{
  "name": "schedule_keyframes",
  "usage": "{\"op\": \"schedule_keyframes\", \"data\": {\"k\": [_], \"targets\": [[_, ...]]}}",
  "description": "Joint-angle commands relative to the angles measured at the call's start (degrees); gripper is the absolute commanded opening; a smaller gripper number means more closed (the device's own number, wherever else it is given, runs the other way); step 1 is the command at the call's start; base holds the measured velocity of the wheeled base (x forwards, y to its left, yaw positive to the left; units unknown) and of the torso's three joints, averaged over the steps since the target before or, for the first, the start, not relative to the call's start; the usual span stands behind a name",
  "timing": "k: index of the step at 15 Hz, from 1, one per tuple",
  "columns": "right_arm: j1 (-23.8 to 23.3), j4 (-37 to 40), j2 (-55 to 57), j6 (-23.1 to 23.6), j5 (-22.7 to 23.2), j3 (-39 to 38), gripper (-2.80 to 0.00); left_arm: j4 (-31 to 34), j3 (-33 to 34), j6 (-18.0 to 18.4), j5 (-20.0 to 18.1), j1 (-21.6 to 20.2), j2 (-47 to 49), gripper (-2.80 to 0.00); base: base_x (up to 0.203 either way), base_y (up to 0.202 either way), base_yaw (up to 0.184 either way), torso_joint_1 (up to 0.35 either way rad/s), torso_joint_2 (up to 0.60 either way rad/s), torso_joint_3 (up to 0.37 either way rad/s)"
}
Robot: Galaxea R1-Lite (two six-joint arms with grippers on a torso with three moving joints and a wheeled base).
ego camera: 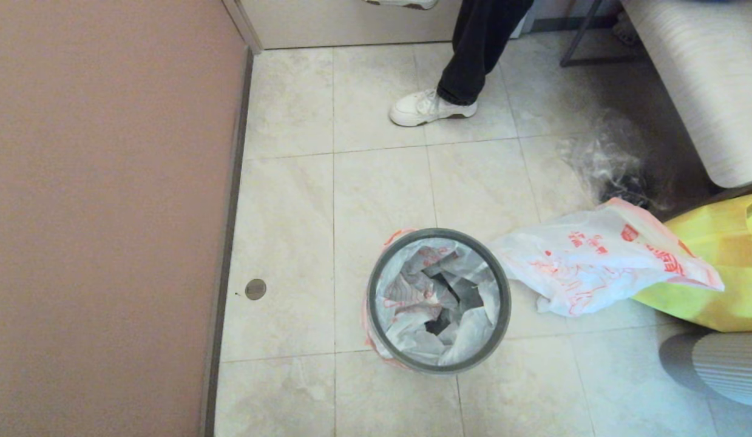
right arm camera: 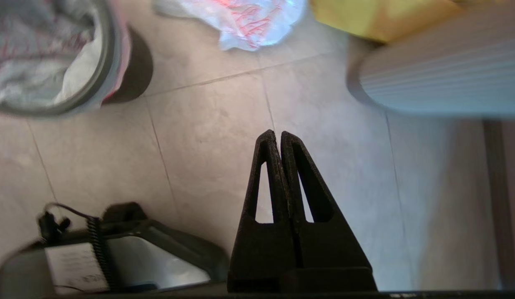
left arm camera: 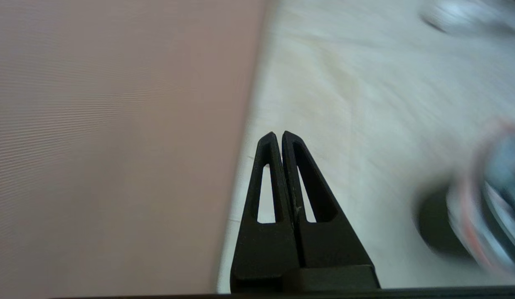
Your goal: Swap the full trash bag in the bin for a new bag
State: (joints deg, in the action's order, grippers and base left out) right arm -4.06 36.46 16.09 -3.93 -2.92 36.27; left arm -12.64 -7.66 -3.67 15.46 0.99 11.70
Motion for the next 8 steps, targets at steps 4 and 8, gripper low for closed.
{"op": "schedule_keyframes", "data": {"k": [4, 8], "targets": [[3.6, -6.2, 0.3, 2.8, 1.2, -5.9, -2.8, -0.2, 6.2, 4.1, -8.5, -0.4, -2.8, -2.8, 0.0, 0.0, 0.0, 0.0, 0.0, 0.0], [10.6, -6.5, 0.4, 2.7, 0.9, -7.7, -2.8, 6.3, 7.9, 5.2, -12.2, -0.6, -9.5, -2.8, 0.0, 0.0, 0.0, 0.0, 0.0, 0.0]]}}
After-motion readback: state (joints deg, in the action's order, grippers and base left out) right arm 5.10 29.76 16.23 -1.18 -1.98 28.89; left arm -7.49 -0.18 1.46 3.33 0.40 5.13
